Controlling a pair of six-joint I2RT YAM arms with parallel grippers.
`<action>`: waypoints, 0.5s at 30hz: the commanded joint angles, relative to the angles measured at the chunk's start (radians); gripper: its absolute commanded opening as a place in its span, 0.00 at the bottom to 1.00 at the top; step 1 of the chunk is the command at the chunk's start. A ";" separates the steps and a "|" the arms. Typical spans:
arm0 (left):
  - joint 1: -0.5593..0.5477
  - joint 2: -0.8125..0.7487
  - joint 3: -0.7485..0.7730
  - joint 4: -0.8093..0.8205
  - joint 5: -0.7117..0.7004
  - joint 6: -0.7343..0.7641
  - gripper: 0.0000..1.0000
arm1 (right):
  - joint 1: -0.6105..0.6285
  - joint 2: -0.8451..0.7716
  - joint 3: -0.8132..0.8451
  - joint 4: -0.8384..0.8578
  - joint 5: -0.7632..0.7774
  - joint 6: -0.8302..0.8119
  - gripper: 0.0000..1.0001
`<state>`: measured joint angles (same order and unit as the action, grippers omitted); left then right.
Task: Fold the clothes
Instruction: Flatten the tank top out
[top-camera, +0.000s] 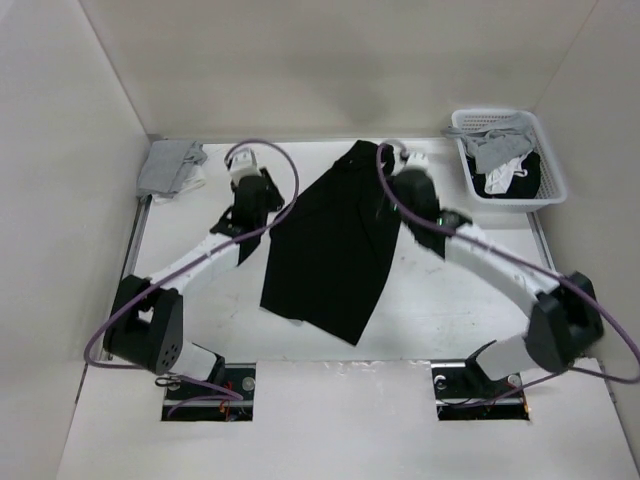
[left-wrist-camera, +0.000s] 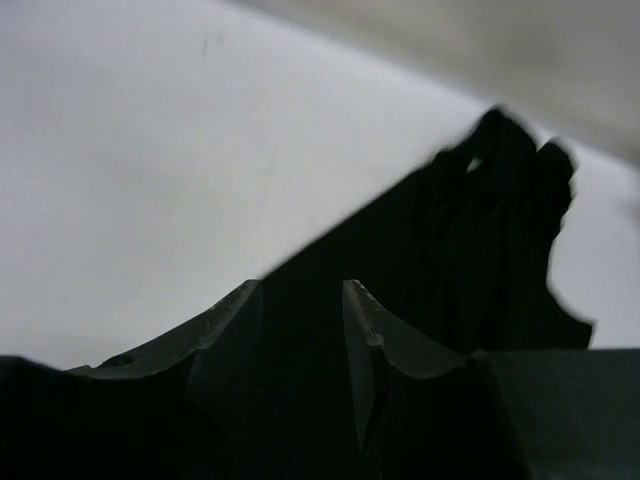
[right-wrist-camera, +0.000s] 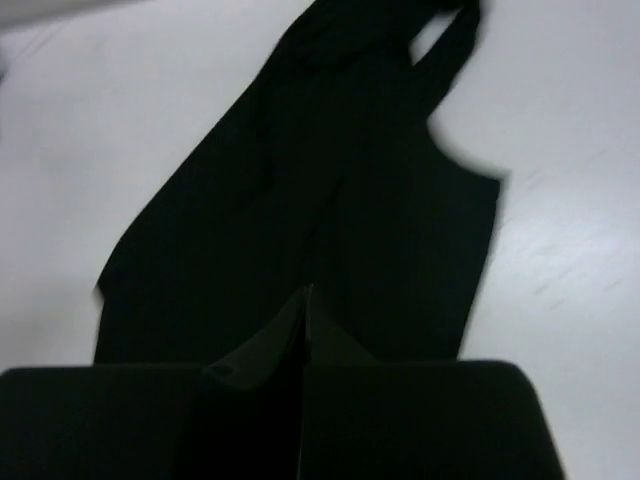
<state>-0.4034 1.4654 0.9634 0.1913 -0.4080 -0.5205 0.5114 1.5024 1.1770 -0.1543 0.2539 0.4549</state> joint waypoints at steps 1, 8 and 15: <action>0.004 -0.079 -0.199 0.047 0.006 -0.113 0.37 | 0.165 -0.160 -0.288 0.142 0.002 0.163 0.00; 0.013 -0.083 -0.354 0.036 0.139 -0.115 0.44 | 0.517 -0.442 -0.643 -0.083 0.094 0.416 0.40; -0.044 -0.148 -0.426 -0.006 0.161 -0.141 0.44 | 0.747 -0.492 -0.718 -0.150 0.140 0.654 0.55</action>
<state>-0.4297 1.3678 0.5533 0.1658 -0.2737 -0.6373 1.2327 1.0065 0.4690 -0.2977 0.3389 0.9634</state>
